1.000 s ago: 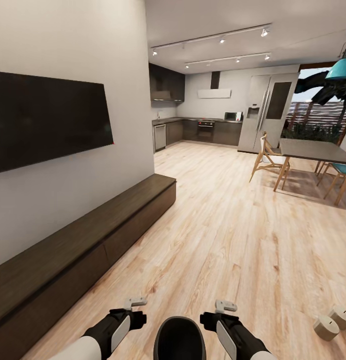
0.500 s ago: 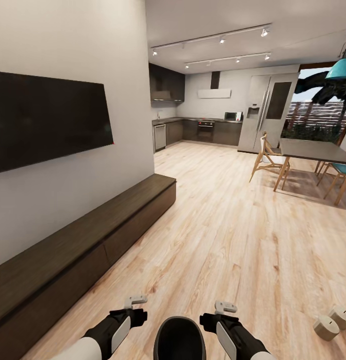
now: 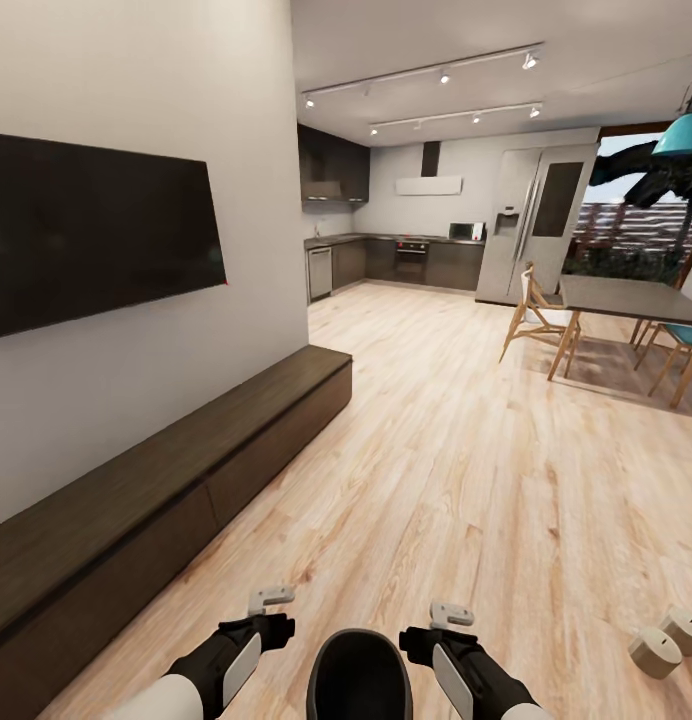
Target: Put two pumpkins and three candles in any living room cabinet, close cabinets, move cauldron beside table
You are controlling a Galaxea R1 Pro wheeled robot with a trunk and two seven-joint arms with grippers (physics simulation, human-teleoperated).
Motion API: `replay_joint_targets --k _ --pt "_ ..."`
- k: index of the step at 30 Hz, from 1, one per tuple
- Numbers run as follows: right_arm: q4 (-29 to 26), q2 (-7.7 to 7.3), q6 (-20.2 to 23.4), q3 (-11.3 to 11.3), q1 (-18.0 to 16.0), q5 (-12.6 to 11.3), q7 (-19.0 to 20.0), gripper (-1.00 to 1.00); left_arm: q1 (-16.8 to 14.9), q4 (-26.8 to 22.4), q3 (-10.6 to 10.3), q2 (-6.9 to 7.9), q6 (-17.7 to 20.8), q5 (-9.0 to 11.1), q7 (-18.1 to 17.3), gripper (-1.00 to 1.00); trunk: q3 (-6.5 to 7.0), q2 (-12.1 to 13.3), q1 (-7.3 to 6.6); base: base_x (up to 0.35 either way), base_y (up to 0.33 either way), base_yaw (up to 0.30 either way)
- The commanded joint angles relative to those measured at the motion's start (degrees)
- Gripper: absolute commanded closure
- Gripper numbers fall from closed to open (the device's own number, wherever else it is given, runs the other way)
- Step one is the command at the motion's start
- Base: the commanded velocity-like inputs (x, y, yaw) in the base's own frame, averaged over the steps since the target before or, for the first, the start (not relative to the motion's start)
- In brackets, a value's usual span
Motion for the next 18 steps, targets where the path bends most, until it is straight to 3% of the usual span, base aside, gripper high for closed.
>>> replay_joint_targets --k 1,10,18 --pt "-0.12 -0.01 0.24 0.11 -0.01 -0.52 -0.35 -1.0 -0.01 -0.13 -0.42 0.02 -0.13 0.58 0.36 -1.0 -0.24 -0.45 0.22 0.0 0.0 0.0" --pt "1.06 0.03 -4.43 0.24 0.06 -0.33 -0.28 -1.0 -0.01 -0.13 -0.4 0.08 -0.9 0.58 0.32 -1.0 -1.86 -4.06 2.2 0.0 0.0 0.0" --pt "2.2 0.0 -5.81 0.32 0.08 -0.12 -0.27 -1.0 -0.01 -0.13 -0.42 0.1 -1.34 0.58 0.27 -1.0 -3.29 -7.26 3.96 0.0 0.0 0.0"
